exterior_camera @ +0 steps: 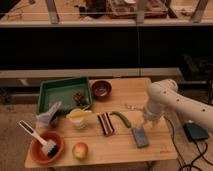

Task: Place sponge in purple bowl

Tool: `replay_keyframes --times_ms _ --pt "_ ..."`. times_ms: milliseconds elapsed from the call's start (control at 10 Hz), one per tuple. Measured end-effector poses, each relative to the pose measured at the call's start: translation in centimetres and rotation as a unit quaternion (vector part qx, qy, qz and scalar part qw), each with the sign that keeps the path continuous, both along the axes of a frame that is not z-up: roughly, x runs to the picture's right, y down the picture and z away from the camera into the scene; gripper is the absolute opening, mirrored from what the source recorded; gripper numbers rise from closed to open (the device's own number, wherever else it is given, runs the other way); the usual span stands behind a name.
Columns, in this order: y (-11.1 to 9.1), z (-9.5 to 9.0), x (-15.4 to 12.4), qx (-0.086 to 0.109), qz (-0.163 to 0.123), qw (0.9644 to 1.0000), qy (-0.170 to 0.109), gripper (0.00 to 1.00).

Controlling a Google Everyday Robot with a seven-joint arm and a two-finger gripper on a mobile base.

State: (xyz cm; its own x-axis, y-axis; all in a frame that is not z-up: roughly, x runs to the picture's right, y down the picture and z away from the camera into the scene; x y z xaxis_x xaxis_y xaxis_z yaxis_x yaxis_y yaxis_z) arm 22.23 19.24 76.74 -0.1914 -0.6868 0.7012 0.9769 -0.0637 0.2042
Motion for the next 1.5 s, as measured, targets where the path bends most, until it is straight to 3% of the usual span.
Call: replay_keyframes --times_ms 1300,1500 --pt "0.03 0.00 0.01 0.000 -0.001 1.0000 0.000 0.61" --pt "0.13 0.09 -0.48 0.018 -0.011 0.9998 -0.006 0.61"
